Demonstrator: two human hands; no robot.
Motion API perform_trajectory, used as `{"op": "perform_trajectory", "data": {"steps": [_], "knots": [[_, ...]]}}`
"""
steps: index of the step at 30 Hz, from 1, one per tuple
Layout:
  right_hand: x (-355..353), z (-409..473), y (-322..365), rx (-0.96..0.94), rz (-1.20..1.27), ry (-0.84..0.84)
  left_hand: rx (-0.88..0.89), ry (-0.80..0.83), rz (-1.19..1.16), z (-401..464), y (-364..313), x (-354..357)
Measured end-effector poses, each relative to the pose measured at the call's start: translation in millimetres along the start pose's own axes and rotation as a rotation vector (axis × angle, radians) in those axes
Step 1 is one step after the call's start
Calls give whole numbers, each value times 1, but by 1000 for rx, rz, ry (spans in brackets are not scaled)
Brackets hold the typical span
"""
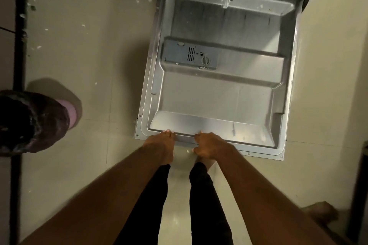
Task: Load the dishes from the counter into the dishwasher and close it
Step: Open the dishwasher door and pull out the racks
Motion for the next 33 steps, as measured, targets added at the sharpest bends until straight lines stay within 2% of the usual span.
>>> {"op": "perform_trajectory", "data": {"steps": [8, 12, 16, 19, 22, 27, 30, 33], "knots": [[29, 38, -17, -1, 77, 18, 13, 57, -61, 28, 3, 8], [31, 33, -24, 10, 164, -76, -2, 81, -97, 30, 5, 3], [3, 18, -37, 45, 241, -149, 35, 63, -80, 32, 9, -32], [-52, 12, -50, 46, 222, -265, 51, -21, -58, 44, 14, -83], [-135, 5, -63, 53, 182, -482, 70, -148, -42, 64, 17, -146], [-276, -7, -73, 55, 35, -825, 84, -544, -32, 94, 27, -271], [-346, -23, -71, 63, -126, -992, 98, -726, -29, 92, 30, -340], [-401, -33, -66, 51, -212, -1066, 83, -781, -36, 83, 30, -394]]}}
Point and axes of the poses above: each hand's wrist, its own z-axis towards the middle knuckle, its own x-axis out of the palm, y = z × x, the point moved 4 cm from there along z, towards the middle knuckle, and after that the axes turned 8 degrees about -x, right-handed, at the moved point
